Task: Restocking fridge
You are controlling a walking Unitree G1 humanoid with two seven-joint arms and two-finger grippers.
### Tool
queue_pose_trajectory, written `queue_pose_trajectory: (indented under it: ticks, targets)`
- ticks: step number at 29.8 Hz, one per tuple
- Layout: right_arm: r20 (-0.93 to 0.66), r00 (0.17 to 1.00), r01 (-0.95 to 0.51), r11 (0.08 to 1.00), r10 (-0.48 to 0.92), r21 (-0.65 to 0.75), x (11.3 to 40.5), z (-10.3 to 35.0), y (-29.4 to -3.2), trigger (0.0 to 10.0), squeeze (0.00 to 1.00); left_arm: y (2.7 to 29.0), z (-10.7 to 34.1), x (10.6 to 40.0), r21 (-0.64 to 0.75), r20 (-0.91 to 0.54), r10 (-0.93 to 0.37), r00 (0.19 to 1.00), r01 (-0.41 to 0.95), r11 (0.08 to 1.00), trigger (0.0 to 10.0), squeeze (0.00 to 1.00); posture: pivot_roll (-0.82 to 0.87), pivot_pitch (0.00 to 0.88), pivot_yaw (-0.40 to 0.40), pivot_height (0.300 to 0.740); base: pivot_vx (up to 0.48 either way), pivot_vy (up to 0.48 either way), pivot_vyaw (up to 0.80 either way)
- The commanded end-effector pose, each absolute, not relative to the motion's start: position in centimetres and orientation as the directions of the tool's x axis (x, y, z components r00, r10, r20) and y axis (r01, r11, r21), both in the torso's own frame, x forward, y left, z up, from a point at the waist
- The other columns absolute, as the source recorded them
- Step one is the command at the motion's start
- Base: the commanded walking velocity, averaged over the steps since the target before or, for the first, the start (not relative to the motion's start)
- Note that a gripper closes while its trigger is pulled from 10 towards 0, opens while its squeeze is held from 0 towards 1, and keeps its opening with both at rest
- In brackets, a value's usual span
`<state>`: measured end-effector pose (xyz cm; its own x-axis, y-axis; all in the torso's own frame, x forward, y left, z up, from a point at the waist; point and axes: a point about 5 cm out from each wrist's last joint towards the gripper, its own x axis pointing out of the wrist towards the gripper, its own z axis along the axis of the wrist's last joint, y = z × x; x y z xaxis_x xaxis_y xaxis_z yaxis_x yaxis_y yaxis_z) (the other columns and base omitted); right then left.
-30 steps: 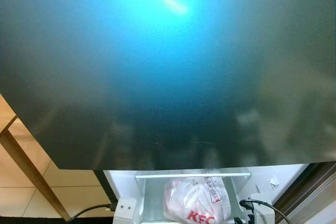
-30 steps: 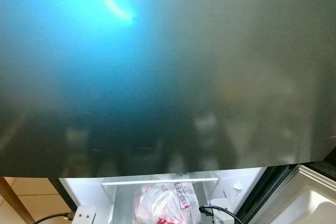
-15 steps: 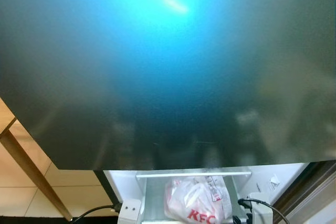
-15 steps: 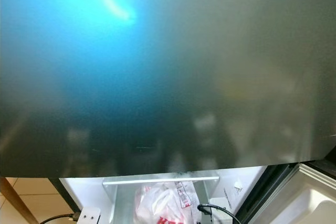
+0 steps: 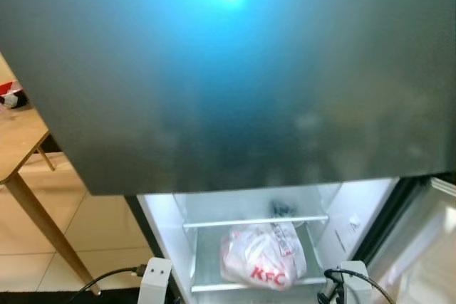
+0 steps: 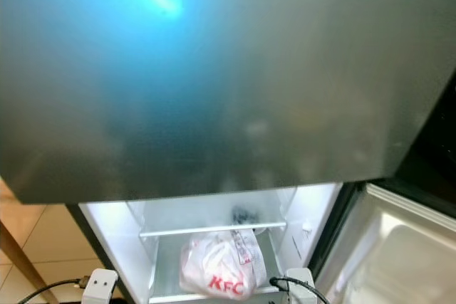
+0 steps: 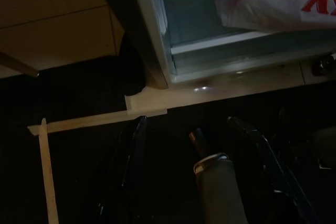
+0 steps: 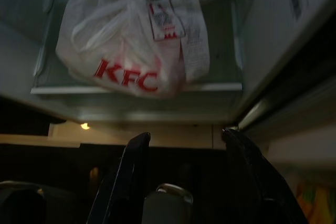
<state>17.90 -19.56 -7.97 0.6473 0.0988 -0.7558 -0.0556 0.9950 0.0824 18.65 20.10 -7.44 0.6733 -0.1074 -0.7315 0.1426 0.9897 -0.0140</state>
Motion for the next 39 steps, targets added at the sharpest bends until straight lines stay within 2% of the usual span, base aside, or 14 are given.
queue_pose_trajectory:
  ticks: [1, 27, 39]
  targets:
    - [-0.753, 0.651, -0.047, 0.995, 0.097, 0.088, 18.1, -7.9, -19.6, 10.0, 0.00, 19.6, -7.7, 18.3, -0.029, -0.734, -0.118, 0.669, 0.143, 0.989, 10.0, 0.00, -0.06, 0.011, 0.035, 0.740, -0.296, 0.000, 0.00]
    - [-0.738, 0.666, -0.062, 0.994, 0.107, 0.088, 18.9, -7.4, -20.0, 10.0, 0.00, 18.7, -7.3, 19.0, -0.054, -0.702, -0.150, 0.696, 0.158, 0.986, 10.0, 0.00, -0.08, 0.029, 0.026, 0.740, -0.295, 0.000, 0.00]
    - [-0.742, 0.661, -0.074, 0.994, 0.107, 0.077, 19.0, -7.3, -20.1, 10.0, 0.00, 18.0, -7.0, 19.8, -0.059, -0.688, -0.168, 0.706, 0.176, 0.983, 10.0, 0.00, -0.08, 0.030, 0.021, 0.740, 0.000, 0.000, 0.00]
